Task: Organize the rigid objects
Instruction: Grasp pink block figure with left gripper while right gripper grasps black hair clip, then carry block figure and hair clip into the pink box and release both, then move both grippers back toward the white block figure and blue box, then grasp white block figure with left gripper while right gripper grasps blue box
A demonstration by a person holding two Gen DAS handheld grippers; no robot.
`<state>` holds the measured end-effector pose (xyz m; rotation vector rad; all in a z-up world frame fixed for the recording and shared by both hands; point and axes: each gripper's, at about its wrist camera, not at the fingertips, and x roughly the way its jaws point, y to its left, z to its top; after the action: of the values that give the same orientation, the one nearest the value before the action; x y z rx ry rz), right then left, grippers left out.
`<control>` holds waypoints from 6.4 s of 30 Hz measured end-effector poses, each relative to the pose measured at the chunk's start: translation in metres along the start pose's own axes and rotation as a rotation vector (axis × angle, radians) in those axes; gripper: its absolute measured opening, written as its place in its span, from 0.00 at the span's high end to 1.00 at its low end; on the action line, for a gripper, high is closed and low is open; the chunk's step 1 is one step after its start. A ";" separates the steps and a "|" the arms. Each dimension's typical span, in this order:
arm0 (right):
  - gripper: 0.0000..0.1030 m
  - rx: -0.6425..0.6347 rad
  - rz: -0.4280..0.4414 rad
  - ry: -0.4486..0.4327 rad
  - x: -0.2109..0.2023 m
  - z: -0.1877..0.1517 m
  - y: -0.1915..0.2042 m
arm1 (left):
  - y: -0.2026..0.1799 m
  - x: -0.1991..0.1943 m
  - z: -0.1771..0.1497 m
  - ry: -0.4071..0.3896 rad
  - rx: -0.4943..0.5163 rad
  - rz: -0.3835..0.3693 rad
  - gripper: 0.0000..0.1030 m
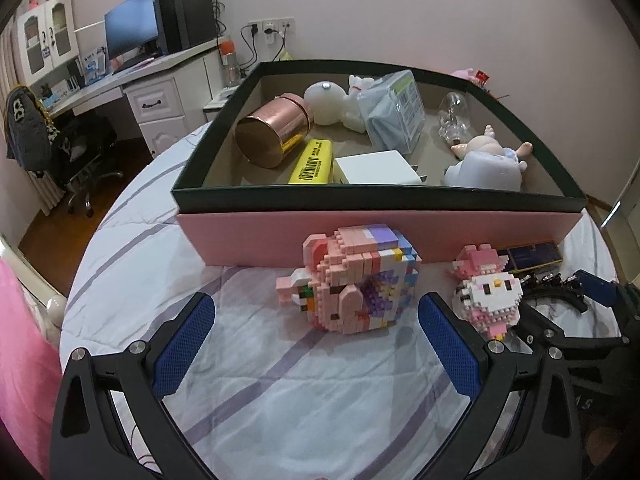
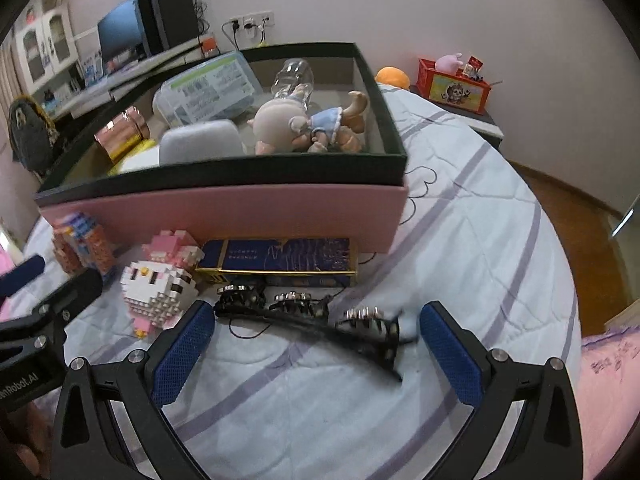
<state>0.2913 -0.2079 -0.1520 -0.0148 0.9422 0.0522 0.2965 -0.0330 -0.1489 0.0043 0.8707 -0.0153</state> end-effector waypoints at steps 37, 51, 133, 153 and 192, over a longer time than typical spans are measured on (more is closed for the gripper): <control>0.07 0.060 0.115 -0.139 -0.077 -0.014 -0.008 | 0.031 -0.077 -0.014 -0.102 -0.033 -0.094 0.39; 0.07 -0.010 0.150 -0.244 -0.097 0.056 0.010 | 0.027 -0.092 0.056 -0.225 0.008 -0.123 0.39; 0.00 0.115 0.086 -0.424 -0.223 -0.041 0.011 | 0.036 -0.201 -0.033 -0.295 -0.039 -0.089 0.00; 0.00 0.075 0.084 -0.439 -0.236 -0.050 0.027 | 0.044 -0.217 -0.040 -0.320 -0.052 -0.075 0.00; 0.00 0.169 0.014 -0.120 -0.078 -0.028 -0.067 | -0.066 -0.024 -0.006 0.032 0.063 -0.108 0.00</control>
<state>0.2267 -0.2783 -0.1059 0.1493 0.8248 -0.0137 0.2753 -0.0984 -0.1339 0.0168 0.9012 -0.1442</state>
